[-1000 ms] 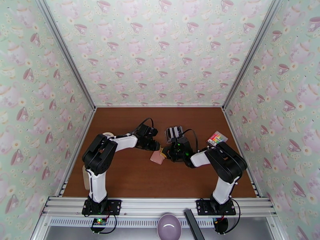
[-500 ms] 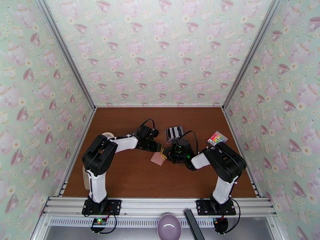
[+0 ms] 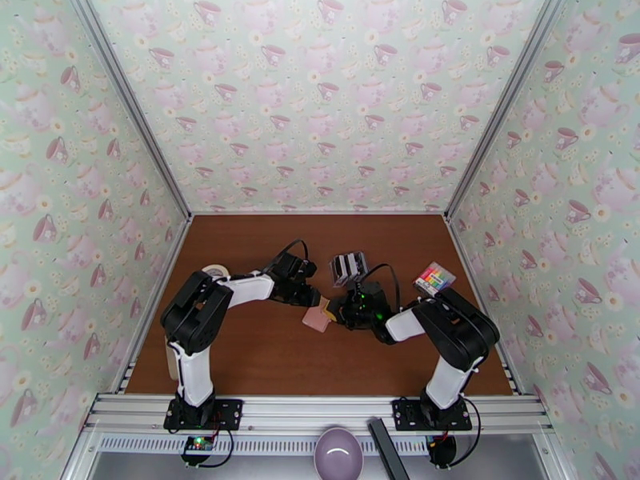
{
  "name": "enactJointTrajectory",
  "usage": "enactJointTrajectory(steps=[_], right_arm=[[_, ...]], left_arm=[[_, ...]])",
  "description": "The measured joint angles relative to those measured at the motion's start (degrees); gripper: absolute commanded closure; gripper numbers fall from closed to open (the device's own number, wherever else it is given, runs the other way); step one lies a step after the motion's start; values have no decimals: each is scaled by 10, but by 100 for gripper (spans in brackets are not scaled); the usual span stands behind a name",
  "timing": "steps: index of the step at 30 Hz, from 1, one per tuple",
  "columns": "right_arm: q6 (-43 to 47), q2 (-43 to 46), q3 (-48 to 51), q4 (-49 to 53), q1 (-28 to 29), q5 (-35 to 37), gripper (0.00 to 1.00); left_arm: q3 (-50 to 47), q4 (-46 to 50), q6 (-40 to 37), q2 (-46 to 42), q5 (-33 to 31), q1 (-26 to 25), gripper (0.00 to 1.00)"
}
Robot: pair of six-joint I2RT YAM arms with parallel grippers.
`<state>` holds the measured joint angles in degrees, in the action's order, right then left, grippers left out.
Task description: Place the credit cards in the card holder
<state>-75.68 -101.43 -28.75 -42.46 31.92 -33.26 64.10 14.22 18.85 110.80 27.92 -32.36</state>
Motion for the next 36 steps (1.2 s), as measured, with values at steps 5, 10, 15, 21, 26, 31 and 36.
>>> enactJointTrajectory(steps=[5, 10, 15, 21, 26, 31, 36], right_arm=[[0, 0, 2, -1, 0, 0, 93], [0, 0, 4, -1, 0, 0, 93], [0, -5, 4, -3, 0, 0, 93], [-2, -21, 5, -28, 0, -3, 94], [-2, -33, 7, -53, -1, -5, 94], [-3, -44, 7, -71, -1, -9, 94], [-6, -57, 9, -94, -1, -20, 94]], left_arm=[[1, 4, 0, 0, 0, 0, 70], [7, 14, -4, 0, 0, -2, 70], [20, 28, -12, 3, 0, -10, 70], [25, 39, -16, 7, -2, -13, 70], [28, 45, -15, 7, -3, -13, 70], [38, 53, -15, 9, -5, -13, 69], [51, 58, -15, 23, -13, -16, 69]])
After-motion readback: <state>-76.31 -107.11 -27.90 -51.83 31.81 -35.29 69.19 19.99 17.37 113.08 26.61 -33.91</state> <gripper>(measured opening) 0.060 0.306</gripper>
